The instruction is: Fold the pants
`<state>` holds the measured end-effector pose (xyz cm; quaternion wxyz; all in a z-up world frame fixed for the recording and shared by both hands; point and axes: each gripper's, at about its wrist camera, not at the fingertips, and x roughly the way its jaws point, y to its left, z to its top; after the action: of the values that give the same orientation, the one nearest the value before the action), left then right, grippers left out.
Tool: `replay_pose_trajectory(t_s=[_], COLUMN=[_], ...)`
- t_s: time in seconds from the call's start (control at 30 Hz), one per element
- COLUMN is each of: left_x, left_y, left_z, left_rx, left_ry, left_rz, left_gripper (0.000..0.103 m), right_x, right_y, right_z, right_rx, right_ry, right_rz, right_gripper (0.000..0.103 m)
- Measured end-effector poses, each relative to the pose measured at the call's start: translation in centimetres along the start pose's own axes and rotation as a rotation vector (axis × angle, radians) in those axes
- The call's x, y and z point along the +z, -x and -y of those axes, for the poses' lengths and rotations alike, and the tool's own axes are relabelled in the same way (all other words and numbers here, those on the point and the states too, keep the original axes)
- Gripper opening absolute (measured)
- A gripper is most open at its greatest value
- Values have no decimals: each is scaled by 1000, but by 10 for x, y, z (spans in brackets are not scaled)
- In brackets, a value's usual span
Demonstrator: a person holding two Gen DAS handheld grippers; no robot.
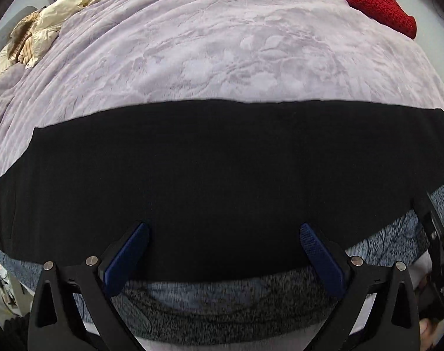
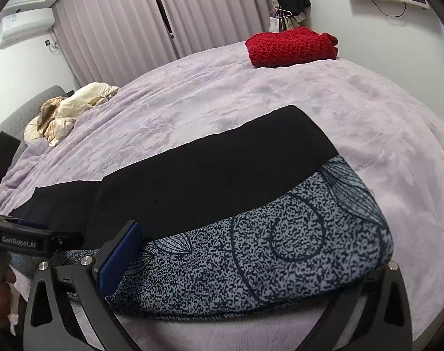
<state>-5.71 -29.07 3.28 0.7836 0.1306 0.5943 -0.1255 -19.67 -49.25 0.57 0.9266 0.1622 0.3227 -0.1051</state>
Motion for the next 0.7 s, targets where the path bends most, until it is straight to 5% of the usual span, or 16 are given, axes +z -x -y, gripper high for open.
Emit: replay_pose_trajectory(t_s=[0.23,0.47,0.6,0.7], left_x=[-20,-34,-52,-51], left_y=[7,-2,7,24], left_z=[2,22,24,9], left_rx=[-34,10,0,-90], left_ry=[-20,-58,-82,-60], left_rz=[0,86,163,137], left_gripper=[103,103,103,103], right_x=[3,17,27,33], right_y=[-4,-6,9,16], right_z=[-1,-3,-20,-37], right_rx=[-23,-12,-16,-65], right_ry=[20,-13,18,54], right_rz=[-12,-48,-15,-10], right_gripper=[96,24,21,18])
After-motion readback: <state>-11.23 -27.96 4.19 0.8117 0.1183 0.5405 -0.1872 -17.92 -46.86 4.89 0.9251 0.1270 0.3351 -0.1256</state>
